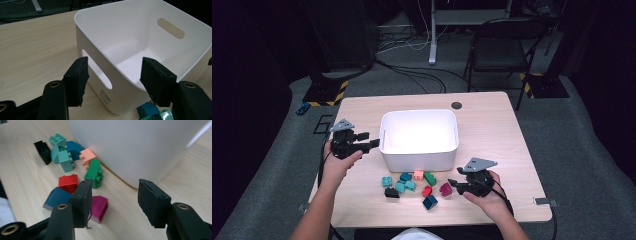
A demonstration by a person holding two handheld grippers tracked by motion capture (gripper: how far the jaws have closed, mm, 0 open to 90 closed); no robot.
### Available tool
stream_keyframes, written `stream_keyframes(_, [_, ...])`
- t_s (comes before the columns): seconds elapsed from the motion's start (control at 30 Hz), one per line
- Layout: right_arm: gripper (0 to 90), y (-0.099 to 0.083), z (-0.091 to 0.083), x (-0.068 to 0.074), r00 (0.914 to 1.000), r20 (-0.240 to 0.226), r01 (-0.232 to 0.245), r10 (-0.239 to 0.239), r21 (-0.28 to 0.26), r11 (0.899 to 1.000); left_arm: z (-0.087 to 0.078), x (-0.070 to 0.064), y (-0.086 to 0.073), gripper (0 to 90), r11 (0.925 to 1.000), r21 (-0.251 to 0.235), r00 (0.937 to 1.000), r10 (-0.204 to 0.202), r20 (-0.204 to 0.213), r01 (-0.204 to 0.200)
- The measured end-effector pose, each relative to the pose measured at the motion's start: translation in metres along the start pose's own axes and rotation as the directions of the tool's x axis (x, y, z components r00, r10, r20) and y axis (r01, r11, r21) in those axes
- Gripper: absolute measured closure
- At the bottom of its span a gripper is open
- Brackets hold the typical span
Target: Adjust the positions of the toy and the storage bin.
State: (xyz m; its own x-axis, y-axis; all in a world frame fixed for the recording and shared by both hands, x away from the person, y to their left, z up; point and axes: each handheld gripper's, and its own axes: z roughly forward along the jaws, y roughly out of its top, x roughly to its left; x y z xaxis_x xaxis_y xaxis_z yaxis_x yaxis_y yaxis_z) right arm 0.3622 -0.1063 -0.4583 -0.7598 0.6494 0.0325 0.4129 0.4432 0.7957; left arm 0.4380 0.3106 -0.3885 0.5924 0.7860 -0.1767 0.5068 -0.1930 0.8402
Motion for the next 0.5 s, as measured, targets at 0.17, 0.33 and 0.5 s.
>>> stream_keyframes(0.17, [45.1,-0.005,0.014,0.007,0.9992,-0.031,0.025,-0.024,0.035,0.999,-0.009,0.007,0.0,38.6,0.9999,-0.01,0.9997,-0.009,-0.025,0.009])
stream_keyframes(0.33, [45.2,-0.011,0.025,0.013,0.9986,-0.038,0.04,-0.037,0.058,0.998,-0.012,0.01,0.001,37.9,0.9996,-0.023,0.9986,-0.019,-0.049,0.018])
stream_keyframes(0.5, [45.0,-0.017,0.036,0.017,0.9977,-0.031,0.063,-0.061,0.075,0.995,-0.014,0.008,0.0,37.9,0.9998,-0.02,0.9983,-0.003,-0.059,0.002])
